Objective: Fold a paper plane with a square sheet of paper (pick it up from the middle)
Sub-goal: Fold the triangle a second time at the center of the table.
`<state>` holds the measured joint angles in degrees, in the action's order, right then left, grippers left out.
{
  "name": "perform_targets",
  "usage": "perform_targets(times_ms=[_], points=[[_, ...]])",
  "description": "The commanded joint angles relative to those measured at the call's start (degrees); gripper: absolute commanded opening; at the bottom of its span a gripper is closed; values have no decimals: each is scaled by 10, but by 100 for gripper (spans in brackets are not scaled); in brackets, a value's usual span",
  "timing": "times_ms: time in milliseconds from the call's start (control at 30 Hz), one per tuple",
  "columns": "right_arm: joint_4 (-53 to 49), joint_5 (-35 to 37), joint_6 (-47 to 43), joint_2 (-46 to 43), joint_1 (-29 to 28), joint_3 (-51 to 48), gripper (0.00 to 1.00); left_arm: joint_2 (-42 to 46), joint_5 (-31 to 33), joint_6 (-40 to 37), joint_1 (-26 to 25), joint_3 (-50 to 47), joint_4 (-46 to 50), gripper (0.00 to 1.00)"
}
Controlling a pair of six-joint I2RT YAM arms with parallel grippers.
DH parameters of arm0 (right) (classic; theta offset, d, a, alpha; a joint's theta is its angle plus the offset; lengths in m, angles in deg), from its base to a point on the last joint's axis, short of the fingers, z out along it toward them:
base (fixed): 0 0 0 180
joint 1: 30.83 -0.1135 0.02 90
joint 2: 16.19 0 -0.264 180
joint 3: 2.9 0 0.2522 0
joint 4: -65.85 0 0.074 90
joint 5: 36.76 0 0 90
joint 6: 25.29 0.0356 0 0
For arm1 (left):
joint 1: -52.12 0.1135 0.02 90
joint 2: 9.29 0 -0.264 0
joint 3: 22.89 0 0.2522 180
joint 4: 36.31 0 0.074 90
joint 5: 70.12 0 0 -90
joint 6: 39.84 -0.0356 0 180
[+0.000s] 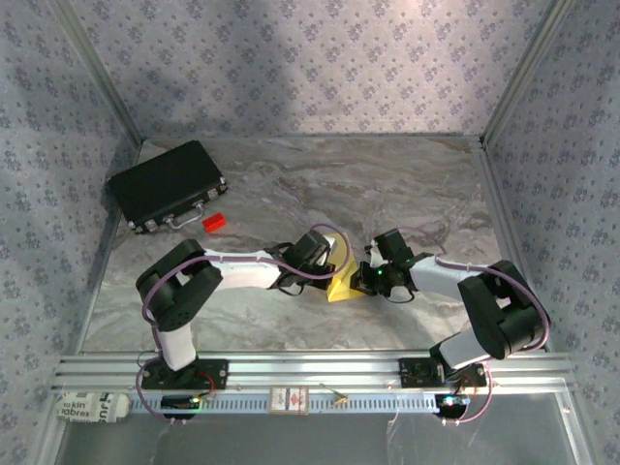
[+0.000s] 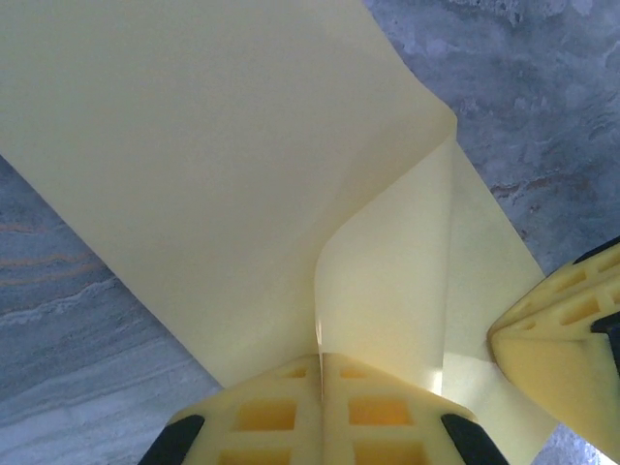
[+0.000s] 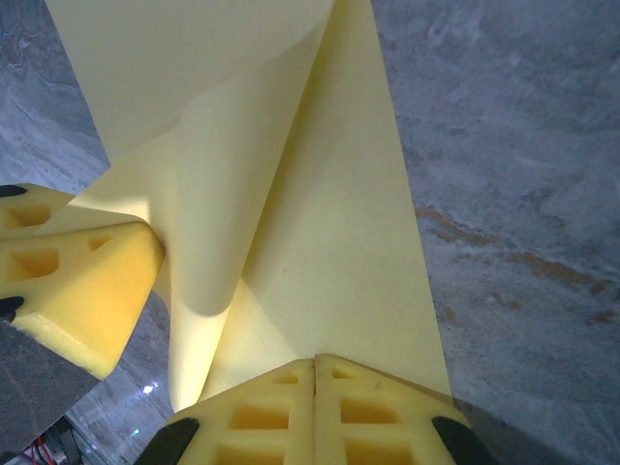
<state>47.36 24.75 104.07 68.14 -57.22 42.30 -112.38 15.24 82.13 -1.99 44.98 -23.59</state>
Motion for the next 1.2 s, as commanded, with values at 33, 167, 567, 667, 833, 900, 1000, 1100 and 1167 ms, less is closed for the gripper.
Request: perform_targets(times_ms=[33,167,567,667,833,900,1000,1100,1167], points=[[-36,19,-12,12,6,0,0,-3,6,-9,-1,10,13,1],[-37,17,-13,12,6,1,0,-8,3,-7,0,7,11,1],[-38,16,-15,12,9,1,0,-29,-16,-7,2,2,0,1],[-37,15,-15,11,11,2,1,-28,-16,-7,2,0,2,1],[-24,5,-8,2,14,9,1,-26,-17,-5,2,-8,2,1],[-10,-2,4,-12,16,12,2,-26,-17,-4,2,-9,2,0],[28,-19,28,-27,18,11,1,-26,-17,-5,2,-9,2,0],[82,-36,64,-25,14,5,0,-26,-18,-4,3,-9,1,0],[109,-38,81,-21,10,4,0,-27,-19,-5,3,-8,0,0]])
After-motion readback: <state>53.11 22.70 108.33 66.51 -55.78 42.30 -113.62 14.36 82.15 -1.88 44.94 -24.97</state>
